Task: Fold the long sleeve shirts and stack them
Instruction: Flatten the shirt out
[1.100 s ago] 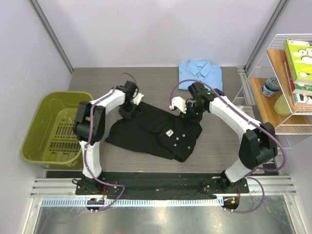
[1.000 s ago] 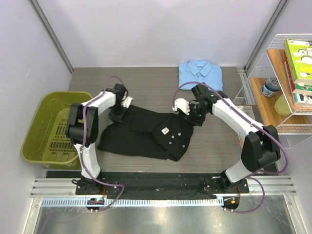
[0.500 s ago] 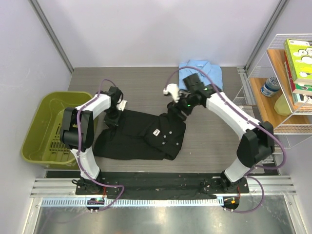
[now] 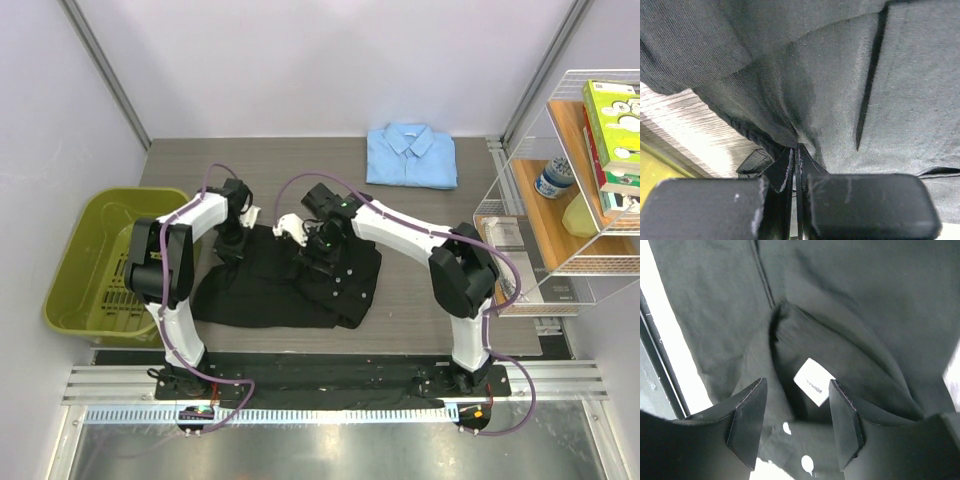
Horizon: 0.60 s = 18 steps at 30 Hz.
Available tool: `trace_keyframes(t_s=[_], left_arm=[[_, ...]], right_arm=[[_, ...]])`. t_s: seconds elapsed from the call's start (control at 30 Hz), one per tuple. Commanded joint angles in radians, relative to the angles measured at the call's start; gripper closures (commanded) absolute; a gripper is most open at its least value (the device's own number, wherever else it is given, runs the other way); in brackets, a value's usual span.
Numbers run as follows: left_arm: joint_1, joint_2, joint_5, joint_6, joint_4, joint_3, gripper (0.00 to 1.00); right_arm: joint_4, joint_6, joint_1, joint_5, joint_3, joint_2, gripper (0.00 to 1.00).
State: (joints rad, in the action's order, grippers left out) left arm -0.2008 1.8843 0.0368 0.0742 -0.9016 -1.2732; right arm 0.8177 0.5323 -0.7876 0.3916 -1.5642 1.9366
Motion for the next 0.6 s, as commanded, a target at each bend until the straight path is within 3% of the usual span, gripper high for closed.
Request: trace_keyframes(t_s=[0.0,0.1,0.17,0.2,0.23,0.27,0.47,0.57], left_arm=[[0.020,0.010,-0.012,-0.013,0.015,-0.023,1.00],[0.046,0.016,-0.015,-0.011,0.010,-0.025,1.00],[0.054,0.019,-0.018,-0.010,0.007,-0.026,1.00],[0.060,0.019,-0.018,-0.008,0.007,-0.028,1.00],[0.061,0.019,-0.018,-0.008,0.009,-0.026,1.00],[0.066,0.016,-0.018,-0.008,0.009,-0.026,1.00],[0.075,-0.008,-0.021,-0.001,0.015,0.006,1.00],[0.086,-0.013,-0.014,0.003,0.020,0.015,1.00]], right_arm=[[0.055,0.067,-0.018,0.043,-0.043,0.028,0.43],[0.101,0.132,-0.018,0.026,0.022,-0.008,0.47],[0.123,0.198,-0.018,0.007,0.085,-0.051,0.57],[0.147,0.218,-0.016,-0.012,0.105,-0.070,0.65],[0.156,0.248,-0.007,-0.023,0.125,-0.086,0.89],[0.164,0.256,0.004,-0.037,0.151,-0.126,0.99],[0.369,0.403,0.238,-0.103,0.190,-0.350,0.99],[0.425,0.539,0.382,-0.204,0.334,-0.484,0.95]])
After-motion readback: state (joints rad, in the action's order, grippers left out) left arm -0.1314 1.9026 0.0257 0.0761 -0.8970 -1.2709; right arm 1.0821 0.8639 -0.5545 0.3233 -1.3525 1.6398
